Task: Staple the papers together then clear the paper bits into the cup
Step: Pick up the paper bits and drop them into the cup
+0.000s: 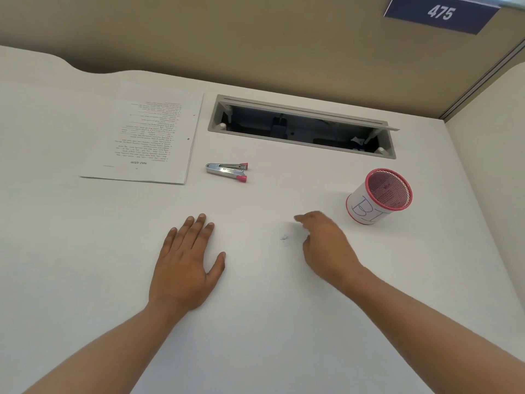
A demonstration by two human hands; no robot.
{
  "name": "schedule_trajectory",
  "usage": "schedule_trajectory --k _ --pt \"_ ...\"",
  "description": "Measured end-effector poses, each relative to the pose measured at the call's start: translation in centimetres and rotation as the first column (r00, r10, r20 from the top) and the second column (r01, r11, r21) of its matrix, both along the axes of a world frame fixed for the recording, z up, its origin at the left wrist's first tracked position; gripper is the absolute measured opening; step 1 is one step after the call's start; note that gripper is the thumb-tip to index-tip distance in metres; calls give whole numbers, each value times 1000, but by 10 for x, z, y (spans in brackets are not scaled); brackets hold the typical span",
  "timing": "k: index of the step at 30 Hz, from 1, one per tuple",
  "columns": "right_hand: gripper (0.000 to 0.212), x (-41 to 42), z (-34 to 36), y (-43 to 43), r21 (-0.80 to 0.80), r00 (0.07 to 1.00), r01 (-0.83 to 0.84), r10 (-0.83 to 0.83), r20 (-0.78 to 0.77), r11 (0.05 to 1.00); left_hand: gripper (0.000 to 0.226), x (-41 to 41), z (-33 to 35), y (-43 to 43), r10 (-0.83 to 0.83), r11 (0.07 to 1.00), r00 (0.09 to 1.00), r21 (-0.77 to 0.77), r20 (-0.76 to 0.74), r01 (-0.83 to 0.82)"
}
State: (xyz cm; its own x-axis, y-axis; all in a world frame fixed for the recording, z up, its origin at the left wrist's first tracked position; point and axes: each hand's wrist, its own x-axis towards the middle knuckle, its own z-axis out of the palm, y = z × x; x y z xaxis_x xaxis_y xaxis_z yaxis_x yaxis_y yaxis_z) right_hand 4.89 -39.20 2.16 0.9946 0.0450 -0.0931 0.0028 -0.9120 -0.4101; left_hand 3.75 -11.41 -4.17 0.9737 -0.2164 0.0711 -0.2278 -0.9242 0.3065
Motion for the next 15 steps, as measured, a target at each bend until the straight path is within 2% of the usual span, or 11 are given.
schedule_trajectory --k 3,5,8,11,15 --pt "48 5 4 -4 -98 984 160 -167 -66 982 67 0 0 0 1 1000 1000 6 -5 -1" --pt "41 2 6 3 -163 979 162 -179 -99 973 67 0 0 0 2 1000 1000 9 -10 -2" --pt "38 -5 4 23 -219 990 66 -92 -110 973 67 0 0 0 2 1000 1000 9 -11 -2" --pt "40 -7 2 36 -156 990 19 -40 -135 988 67 0 0 0 3 1000 1000 7 -12 -3" --pt "32 -1 8 29 -43 983 122 -127 -131 992 67 0 0 0 3 1000 1000 1 -11 -3"
